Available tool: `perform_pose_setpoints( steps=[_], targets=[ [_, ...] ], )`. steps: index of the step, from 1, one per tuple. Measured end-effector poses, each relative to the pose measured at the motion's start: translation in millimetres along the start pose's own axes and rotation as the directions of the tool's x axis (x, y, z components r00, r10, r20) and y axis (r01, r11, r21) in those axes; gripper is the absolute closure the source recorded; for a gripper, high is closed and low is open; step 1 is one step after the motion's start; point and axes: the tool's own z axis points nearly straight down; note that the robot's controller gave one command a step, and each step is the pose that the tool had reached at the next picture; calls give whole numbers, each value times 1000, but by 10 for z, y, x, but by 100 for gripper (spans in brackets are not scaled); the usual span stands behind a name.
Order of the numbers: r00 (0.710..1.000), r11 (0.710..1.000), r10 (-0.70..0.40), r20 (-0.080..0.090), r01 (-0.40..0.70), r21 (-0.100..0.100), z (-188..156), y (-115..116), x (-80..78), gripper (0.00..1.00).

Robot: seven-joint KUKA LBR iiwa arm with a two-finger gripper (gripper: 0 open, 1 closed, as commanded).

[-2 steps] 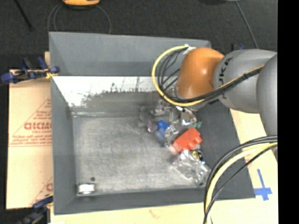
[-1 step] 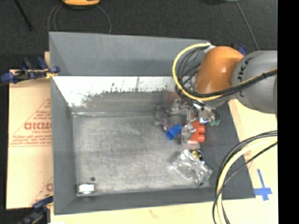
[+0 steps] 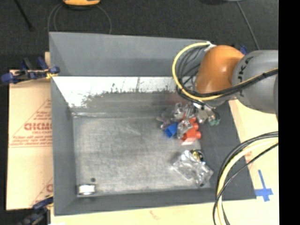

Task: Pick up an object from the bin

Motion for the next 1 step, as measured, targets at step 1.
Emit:
perform_pose_setpoints(
  steps=[1],
  targets=[
    [967, 967, -253, -11, 253, -1, -1375, -131, 72, 100]
  ],
)
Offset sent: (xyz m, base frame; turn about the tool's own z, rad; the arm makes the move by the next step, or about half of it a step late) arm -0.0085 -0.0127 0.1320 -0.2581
